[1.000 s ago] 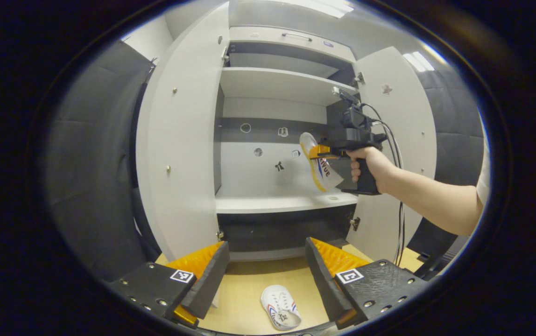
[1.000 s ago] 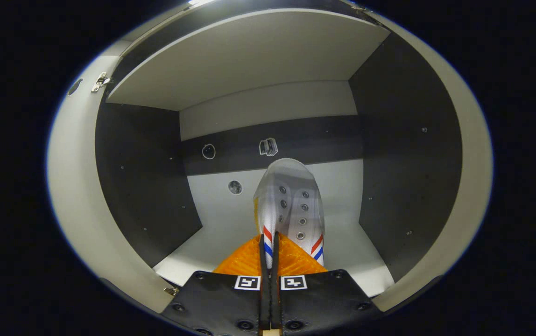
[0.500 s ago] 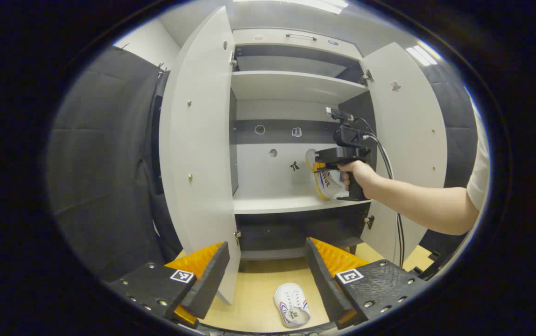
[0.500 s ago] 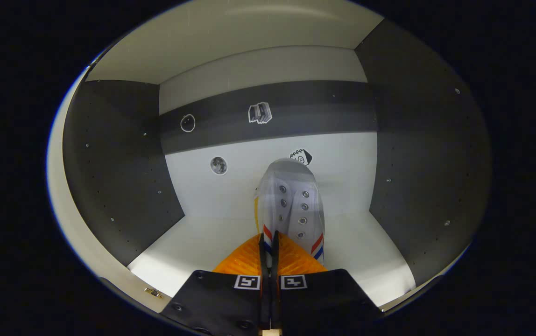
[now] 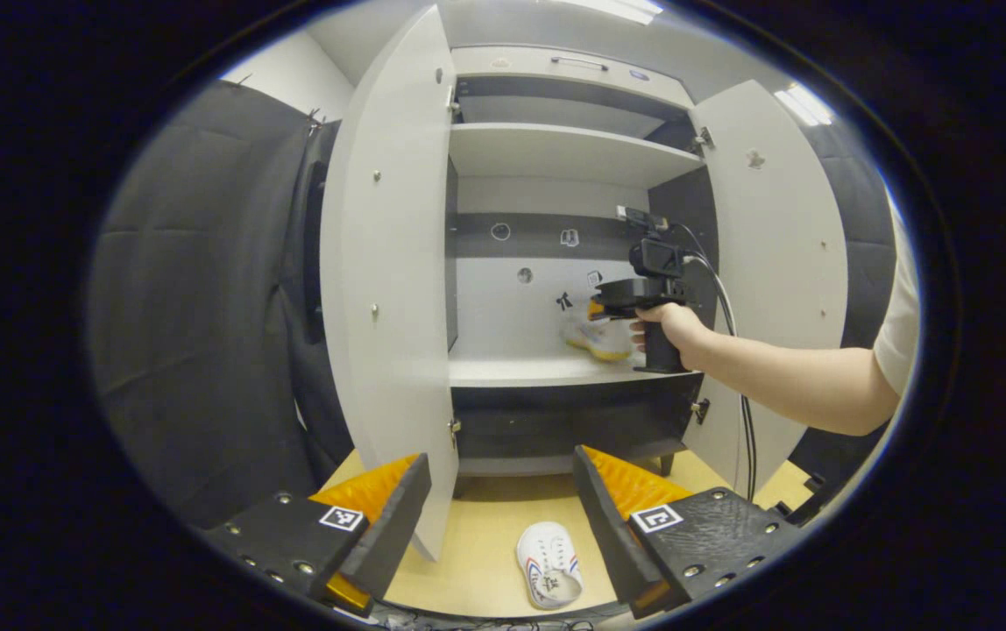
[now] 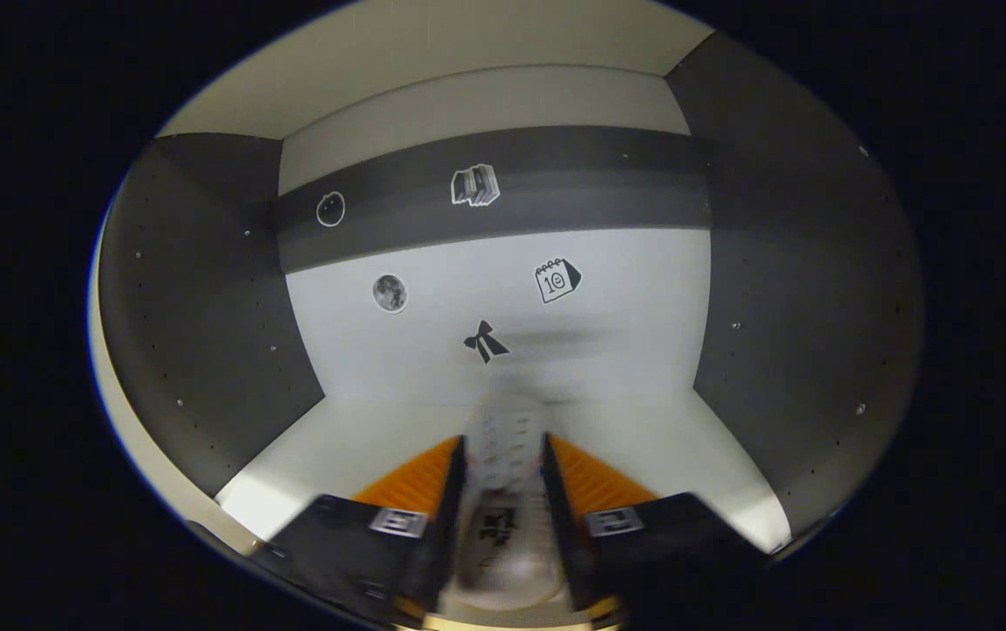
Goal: Grab one shoe with the right hand and put it into the shoe cabinet, grab the other shoe with the left hand and put it into the shoe cabinet; then close the right door with the right hand and the left door with the left hand.
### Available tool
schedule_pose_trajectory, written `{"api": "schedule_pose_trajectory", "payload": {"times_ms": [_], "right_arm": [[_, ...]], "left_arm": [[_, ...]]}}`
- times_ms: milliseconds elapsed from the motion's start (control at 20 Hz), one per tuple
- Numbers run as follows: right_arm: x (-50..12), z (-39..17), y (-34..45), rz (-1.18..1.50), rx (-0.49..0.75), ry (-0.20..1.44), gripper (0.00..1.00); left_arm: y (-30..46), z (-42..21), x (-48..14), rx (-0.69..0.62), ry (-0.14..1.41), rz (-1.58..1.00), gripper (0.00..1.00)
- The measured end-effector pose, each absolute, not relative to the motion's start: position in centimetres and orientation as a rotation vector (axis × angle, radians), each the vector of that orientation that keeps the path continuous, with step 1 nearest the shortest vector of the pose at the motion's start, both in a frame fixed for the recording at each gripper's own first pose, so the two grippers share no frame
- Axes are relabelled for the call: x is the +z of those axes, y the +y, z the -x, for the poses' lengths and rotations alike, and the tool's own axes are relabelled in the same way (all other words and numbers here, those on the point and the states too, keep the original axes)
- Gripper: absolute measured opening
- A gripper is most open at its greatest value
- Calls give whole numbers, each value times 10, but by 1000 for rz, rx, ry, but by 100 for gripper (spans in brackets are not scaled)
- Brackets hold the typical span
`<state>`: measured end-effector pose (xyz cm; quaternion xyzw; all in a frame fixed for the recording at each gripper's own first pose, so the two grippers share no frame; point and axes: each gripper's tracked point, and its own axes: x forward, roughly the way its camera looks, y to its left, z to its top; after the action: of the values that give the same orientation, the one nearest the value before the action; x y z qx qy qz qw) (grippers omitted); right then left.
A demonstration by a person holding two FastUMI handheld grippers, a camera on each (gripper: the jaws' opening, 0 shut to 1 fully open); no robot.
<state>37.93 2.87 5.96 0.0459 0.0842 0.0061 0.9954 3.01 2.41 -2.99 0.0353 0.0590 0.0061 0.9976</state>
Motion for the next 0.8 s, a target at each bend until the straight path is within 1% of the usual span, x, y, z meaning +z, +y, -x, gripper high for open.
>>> {"api": "schedule_pose_trajectory", "payload": {"times_ms": [100,200,250,350,500,600,650,700,750,800], "right_arm": [[71,-366,25,-100,-4,138,93],[80,-347,26,-105,4,105,92],[84,-336,24,-93,0,84,98],[91,-310,19,-61,-7,40,98],[93,-268,21,-59,17,4,98],[83,-240,17,-55,5,-9,98],[74,-226,17,-58,4,-4,100],[64,-212,15,-58,-2,5,98],[53,-200,11,-62,-13,17,98],[41,-187,9,-63,-14,33,98]], "left_arm": [[21,-31,-31,1,111,-68,93],[20,-33,-37,-2,121,-71,97],[19,-33,-40,-1,128,-75,94],[21,-34,-50,-1,143,-81,94],[25,-38,-72,-6,188,-79,94],[26,-42,-89,-10,219,-80,94],[27,-45,-97,-7,233,-89,94],[29,-47,-106,-6,246,-98,90],[28,-50,-113,-10,261,-101,90],[25,-52,-119,-19,267,-95,94]]}}
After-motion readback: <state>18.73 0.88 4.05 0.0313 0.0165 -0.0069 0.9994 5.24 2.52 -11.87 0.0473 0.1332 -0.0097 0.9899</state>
